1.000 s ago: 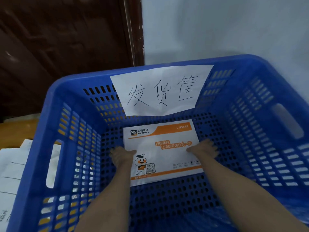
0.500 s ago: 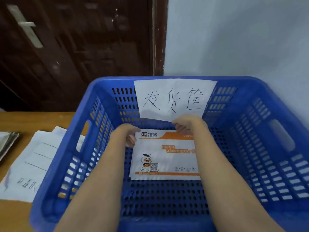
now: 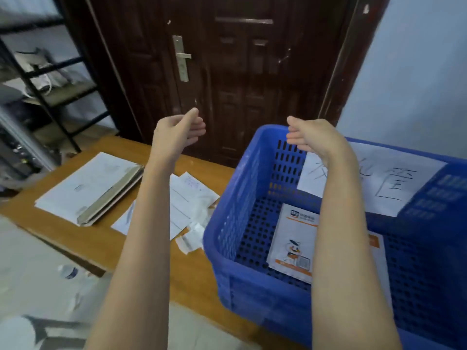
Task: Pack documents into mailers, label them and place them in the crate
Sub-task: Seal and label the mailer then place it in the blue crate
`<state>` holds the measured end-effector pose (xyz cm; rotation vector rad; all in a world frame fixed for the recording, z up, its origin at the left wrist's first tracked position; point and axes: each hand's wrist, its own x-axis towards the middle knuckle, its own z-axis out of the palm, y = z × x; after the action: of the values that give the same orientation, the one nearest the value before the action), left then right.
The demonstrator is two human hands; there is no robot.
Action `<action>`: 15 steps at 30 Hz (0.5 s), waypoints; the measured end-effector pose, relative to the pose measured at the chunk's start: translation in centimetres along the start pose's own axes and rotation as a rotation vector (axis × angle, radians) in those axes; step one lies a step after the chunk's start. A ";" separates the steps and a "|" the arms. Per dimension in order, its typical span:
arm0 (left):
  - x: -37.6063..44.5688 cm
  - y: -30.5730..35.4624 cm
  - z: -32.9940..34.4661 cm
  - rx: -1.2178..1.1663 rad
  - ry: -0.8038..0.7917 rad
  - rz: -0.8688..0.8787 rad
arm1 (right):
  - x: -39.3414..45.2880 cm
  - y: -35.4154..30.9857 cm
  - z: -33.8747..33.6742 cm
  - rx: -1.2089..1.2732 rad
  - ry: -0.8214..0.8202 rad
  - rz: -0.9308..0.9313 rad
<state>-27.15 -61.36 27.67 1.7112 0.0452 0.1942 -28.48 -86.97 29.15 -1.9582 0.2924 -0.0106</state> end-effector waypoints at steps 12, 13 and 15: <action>-3.0 -8.6 -24.2 -0.003 0.290 0.037 | -4.5 -7.1 28.4 0.128 -0.015 -0.252; -3.0 -9.6 -25.6 0.003 0.308 0.015 | -4.5 -7.0 30.3 0.144 -0.040 -0.230; -2.9 -11.7 -28.0 0.012 0.339 -0.021 | -4.4 -6.7 33.8 0.169 -0.081 -0.181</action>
<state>-33.40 -32.65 19.63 1.6732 0.3157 0.4672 -26.62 -52.99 22.35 -1.8065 0.0578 -0.0711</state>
